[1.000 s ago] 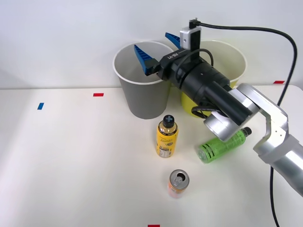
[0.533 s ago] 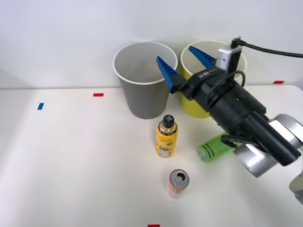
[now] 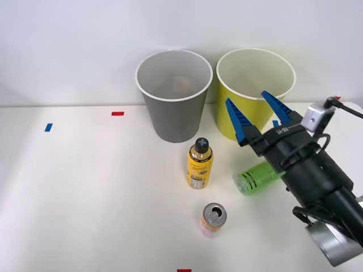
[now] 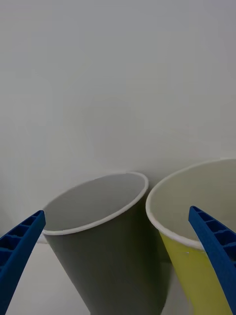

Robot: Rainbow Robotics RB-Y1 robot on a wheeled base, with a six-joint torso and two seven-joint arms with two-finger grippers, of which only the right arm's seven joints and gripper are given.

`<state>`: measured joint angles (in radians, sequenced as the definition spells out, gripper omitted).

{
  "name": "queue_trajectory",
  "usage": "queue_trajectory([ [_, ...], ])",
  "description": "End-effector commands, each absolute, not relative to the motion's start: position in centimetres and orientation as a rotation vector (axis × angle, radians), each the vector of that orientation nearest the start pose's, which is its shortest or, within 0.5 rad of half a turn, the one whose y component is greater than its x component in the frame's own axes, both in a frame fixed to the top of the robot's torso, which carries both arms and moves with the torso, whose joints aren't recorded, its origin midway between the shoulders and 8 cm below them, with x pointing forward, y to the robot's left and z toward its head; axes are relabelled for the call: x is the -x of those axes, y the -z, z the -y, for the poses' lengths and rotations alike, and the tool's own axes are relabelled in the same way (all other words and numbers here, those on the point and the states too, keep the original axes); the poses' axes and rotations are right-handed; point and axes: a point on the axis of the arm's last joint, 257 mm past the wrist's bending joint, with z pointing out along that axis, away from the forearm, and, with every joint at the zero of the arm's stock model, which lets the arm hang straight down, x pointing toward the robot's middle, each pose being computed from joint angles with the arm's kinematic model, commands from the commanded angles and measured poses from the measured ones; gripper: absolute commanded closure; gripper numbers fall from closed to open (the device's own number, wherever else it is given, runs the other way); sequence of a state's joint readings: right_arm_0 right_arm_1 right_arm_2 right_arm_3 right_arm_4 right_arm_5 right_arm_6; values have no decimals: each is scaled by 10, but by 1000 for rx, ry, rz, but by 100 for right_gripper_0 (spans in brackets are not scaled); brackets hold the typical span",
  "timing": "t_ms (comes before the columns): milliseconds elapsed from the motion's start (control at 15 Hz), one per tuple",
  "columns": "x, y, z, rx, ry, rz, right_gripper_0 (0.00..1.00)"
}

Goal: Put cans in the gray bin, plastic bottles in the light green bin

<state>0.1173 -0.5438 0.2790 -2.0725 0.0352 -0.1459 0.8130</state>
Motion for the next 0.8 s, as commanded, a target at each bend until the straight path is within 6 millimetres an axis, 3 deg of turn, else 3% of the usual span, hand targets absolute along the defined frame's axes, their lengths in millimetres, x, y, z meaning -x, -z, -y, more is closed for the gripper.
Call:
queue_trajectory([
  [67, -427, 81, 161, 158, -607, -1264, 0],
  [533, -394, 143, 212, 65, -386, -1354, 0],
  [800, -397, 194, 224, 18, -344, -1408, 0],
])
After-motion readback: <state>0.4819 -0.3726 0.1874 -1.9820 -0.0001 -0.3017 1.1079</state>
